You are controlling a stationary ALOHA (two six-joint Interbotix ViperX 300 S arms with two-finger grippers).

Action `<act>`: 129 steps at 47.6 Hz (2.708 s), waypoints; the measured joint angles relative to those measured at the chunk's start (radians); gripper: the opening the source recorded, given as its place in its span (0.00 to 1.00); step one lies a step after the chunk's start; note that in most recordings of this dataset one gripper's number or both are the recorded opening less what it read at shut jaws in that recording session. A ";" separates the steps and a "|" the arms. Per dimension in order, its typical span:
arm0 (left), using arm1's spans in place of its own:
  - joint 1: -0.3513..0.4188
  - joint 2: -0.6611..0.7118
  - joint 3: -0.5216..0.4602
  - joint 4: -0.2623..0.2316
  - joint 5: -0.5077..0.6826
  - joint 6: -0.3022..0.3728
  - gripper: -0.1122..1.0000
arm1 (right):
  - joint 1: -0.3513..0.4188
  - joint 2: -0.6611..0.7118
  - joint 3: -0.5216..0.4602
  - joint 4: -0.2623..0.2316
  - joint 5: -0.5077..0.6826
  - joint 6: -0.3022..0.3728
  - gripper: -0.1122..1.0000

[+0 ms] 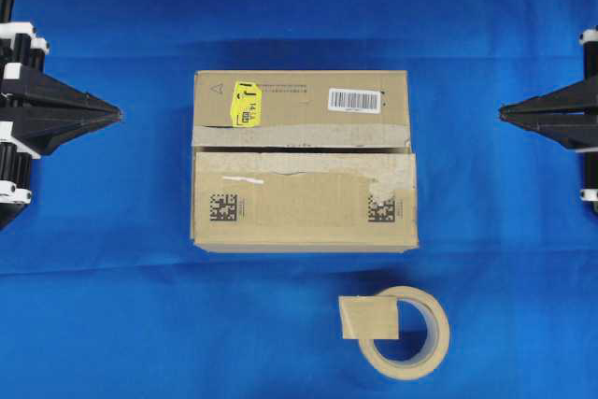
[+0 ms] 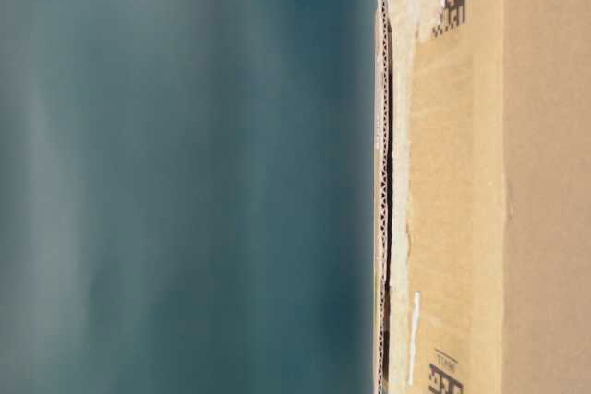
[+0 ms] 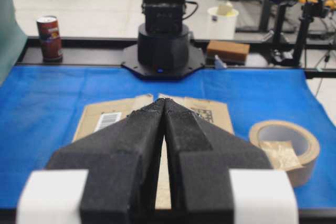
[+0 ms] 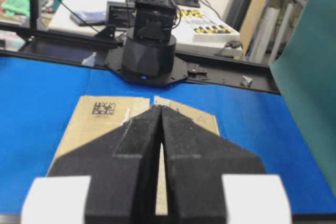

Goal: Apply tape along the seams of the closed cardboard box to seal it securely.
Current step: 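Move the left gripper toward the brown tape roll in front of the box, then grasp the loose tape tab on the roll with the left gripper, then pull the tape strip up and over onto the box's top seam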

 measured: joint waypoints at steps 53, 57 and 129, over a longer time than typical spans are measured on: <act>-0.356 0.764 -0.325 -0.015 -0.135 0.850 0.70 | 0.002 0.083 -0.025 0.002 -0.003 0.009 0.09; -0.354 0.850 -0.377 -0.017 -0.104 0.933 0.64 | 0.000 0.087 -0.025 0.002 -0.008 0.009 0.09; -0.325 1.301 -0.739 -0.029 0.060 1.167 0.10 | 0.028 0.124 -0.026 0.002 0.025 0.009 0.09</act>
